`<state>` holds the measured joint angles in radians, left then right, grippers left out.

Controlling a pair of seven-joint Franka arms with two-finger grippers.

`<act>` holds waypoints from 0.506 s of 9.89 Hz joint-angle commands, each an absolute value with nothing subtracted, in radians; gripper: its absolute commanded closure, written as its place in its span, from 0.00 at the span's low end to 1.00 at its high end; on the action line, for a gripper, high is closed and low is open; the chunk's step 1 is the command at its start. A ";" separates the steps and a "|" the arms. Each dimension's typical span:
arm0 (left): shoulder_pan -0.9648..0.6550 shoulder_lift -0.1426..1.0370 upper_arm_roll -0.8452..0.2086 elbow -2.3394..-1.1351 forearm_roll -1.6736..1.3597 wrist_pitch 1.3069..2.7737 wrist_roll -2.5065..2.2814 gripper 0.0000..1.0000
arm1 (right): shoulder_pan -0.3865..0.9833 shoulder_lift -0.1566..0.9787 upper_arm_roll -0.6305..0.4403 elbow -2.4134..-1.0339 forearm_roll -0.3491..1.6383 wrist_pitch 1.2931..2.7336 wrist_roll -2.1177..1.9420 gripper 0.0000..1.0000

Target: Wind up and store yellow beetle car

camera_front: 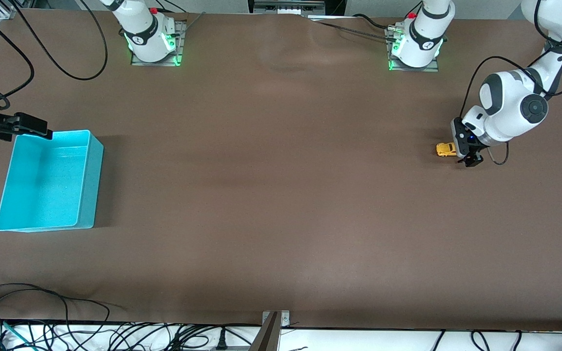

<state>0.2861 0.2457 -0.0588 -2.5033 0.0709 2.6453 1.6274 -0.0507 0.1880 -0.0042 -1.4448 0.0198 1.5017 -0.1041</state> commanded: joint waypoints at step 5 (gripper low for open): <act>0.291 0.239 -0.118 -2.490 0.061 2.674 1.648 1.00 | -0.060 0.199 -0.002 -1.433 0.014 1.486 -0.118 0.00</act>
<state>0.2858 0.2528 -0.1000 -2.5053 0.0709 2.6723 1.6285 -0.0531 0.1957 -0.0035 -1.4451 0.0199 1.4999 -0.1042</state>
